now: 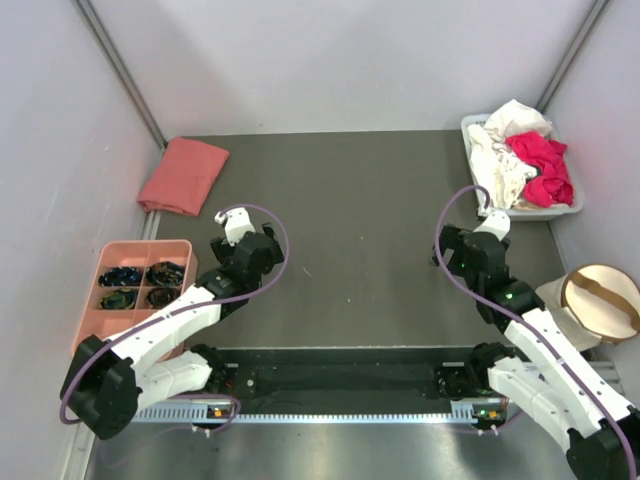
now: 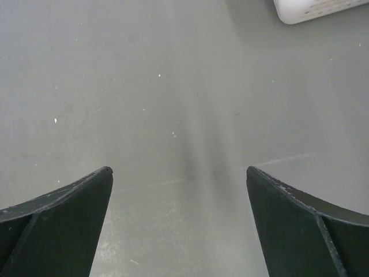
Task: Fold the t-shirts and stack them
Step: Grab crumpled tshirt from bin with the right arm
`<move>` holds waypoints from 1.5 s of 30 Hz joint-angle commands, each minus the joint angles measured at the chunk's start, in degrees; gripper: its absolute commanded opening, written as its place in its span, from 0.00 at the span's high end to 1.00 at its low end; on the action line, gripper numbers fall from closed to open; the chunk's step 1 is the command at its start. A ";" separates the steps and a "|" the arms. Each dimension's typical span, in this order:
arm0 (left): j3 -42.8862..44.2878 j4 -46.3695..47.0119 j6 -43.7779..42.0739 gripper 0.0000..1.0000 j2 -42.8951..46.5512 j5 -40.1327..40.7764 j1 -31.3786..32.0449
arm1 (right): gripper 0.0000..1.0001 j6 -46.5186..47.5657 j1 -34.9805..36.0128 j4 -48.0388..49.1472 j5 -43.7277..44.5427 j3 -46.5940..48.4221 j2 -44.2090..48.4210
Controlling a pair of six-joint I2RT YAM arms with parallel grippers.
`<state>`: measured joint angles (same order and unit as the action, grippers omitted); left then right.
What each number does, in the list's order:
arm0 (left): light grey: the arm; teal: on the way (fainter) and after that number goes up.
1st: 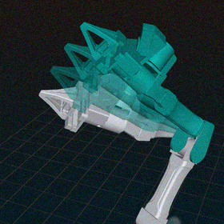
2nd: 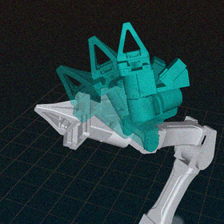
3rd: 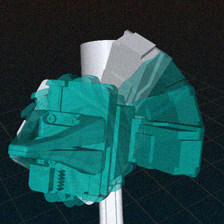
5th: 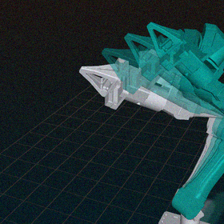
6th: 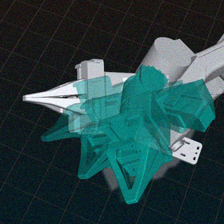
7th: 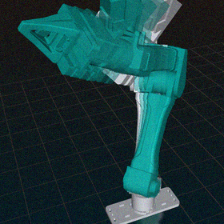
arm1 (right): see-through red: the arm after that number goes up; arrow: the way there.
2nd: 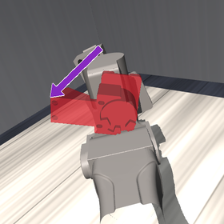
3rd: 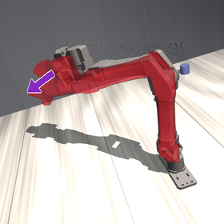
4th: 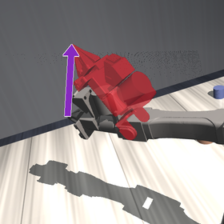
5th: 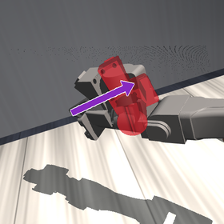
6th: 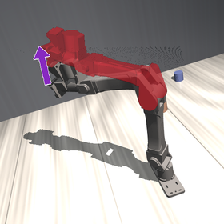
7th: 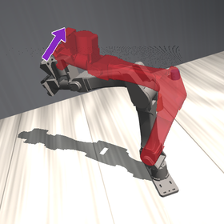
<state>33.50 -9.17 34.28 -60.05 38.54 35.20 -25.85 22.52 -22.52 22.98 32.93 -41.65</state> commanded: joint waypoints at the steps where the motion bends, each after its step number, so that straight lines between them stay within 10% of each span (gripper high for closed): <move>1: 0.35 1.69 -1.06 0.01 0.81 3.29 0.13 | 0.01 -1.84 0.77 0.64 1.36 0.03 0.43; 11: 2.72 1.43 -0.27 0.01 -3.49 1.18 0.13 | 0.01 6.33 0.77 7.75 5.41 9.34 -6.41; 16: 2.98 3.10 -0.27 0.01 -3.06 2.32 0.13 | 0.01 11.52 0.59 7.24 12.22 25.49 -23.89; 30: 2.28 5.03 -2.03 0.01 -1.74 5.75 0.04 | 0.01 10.54 -24.00 -8.14 -3.21 62.16 -53.62; 45: 1.49 4.16 -1.85 0.01 -2.70 6.63 0.04 | 0.01 13.36 -29.91 -7.09 -6.91 55.40 -57.14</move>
<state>35.79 -6.90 32.82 -63.26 43.92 35.20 -13.56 -6.28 -30.94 16.97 88.88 -99.92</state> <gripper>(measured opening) 0.990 0.987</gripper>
